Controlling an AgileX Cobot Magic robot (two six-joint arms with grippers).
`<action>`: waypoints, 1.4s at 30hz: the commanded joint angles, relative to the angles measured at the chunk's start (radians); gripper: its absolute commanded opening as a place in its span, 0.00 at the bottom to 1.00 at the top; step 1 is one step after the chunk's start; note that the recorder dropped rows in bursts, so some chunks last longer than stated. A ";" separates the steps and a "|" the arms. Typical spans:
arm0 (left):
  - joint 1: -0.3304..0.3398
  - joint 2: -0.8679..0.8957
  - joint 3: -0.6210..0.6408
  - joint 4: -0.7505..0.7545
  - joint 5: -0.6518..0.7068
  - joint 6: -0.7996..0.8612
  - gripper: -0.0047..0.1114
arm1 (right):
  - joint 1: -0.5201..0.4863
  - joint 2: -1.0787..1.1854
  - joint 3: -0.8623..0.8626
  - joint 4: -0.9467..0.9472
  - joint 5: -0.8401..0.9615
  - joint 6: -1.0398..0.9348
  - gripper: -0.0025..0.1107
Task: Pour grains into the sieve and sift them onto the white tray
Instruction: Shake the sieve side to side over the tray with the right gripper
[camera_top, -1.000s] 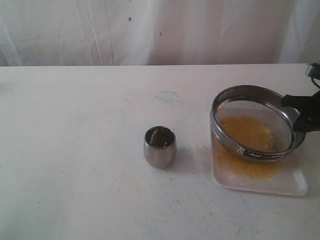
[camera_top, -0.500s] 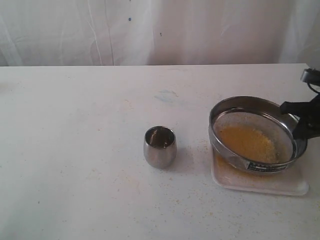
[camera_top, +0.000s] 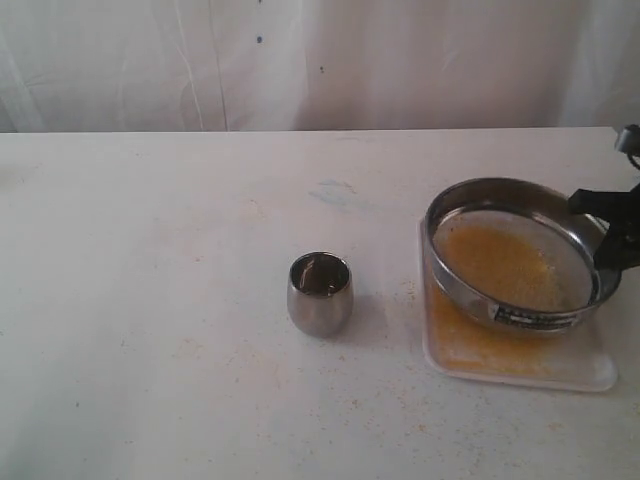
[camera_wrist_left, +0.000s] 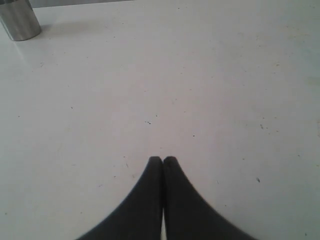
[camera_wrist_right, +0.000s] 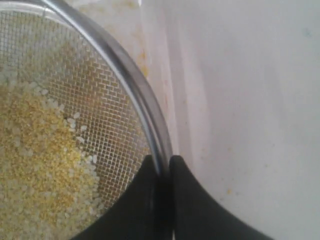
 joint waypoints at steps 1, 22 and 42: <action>-0.006 -0.006 0.004 0.005 0.002 -0.005 0.04 | -0.001 -0.013 0.005 0.023 -0.128 0.008 0.02; -0.006 -0.006 0.004 0.005 0.002 -0.005 0.04 | -0.004 -0.027 -0.010 0.032 0.003 0.020 0.02; -0.006 -0.006 0.004 0.005 0.002 -0.005 0.04 | 0.004 -0.046 0.018 0.033 0.100 0.016 0.02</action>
